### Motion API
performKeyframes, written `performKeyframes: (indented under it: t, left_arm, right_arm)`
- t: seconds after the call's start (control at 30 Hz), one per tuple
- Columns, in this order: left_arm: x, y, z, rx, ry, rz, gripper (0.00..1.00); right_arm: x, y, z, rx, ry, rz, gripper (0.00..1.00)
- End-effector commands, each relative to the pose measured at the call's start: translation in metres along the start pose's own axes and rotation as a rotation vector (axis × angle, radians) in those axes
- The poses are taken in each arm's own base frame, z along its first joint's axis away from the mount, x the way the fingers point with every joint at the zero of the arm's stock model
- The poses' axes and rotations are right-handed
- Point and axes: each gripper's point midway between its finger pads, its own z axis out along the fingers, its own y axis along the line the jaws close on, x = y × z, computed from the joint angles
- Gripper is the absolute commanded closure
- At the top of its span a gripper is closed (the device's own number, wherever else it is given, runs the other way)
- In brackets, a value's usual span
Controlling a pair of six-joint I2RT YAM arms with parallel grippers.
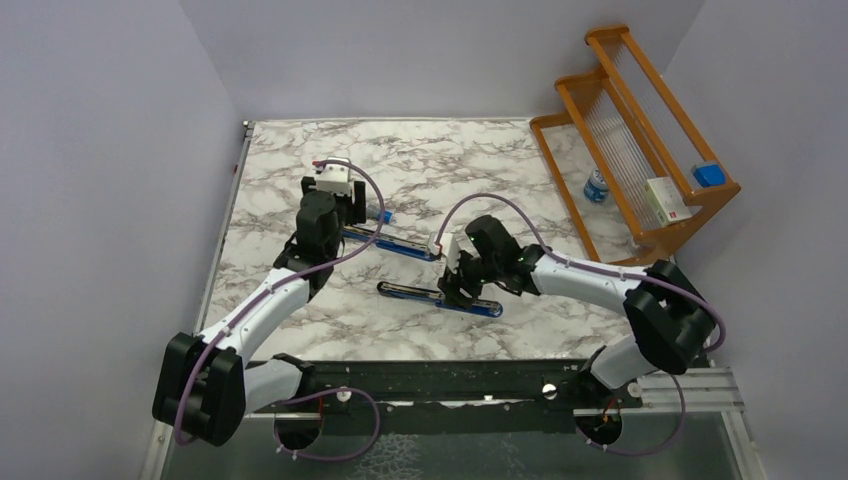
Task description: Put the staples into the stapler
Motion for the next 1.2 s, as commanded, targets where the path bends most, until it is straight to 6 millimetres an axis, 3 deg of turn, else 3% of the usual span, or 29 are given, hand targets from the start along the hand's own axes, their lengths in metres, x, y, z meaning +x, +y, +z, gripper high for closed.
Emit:
performKeyframes:
  t: [0.0,0.3,0.43,0.53,0.7,0.9,1.17]
  left_arm:
    - [-0.009,0.009,-0.002,-0.04,-0.046,-0.043,0.27]
    - [-0.009,0.017,-0.001,-0.082,-0.045,-0.022,0.27]
    - [-0.008,0.022,-0.001,-0.106,-0.043,-0.018,0.27]
    - [-0.009,0.021,-0.001,-0.104,-0.046,-0.02,0.27]
    - [-0.009,0.027,-0.003,-0.136,-0.048,-0.02,0.27]
    - [-0.026,0.038,-0.012,-0.187,-0.074,-0.028,0.27]
    - [-0.051,0.045,-0.028,-0.199,-0.098,-0.024,0.27]
  right_arm:
    - [0.015,-0.004,0.001,-0.004,0.109,-0.074,0.34]
    - [0.036,-0.013,0.014,0.025,0.206,-0.075,0.37]
    - [0.04,-0.014,0.019,0.025,0.233,-0.085,0.46]
    - [0.038,-0.011,0.02,0.023,0.229,-0.088,0.59]
    - [0.016,-0.002,0.023,0.021,0.157,-0.092,0.8]
    - [-0.026,0.012,0.033,0.008,0.041,-0.059,0.85]
    - [-0.052,-0.02,0.058,0.108,0.06,-0.018,0.9]
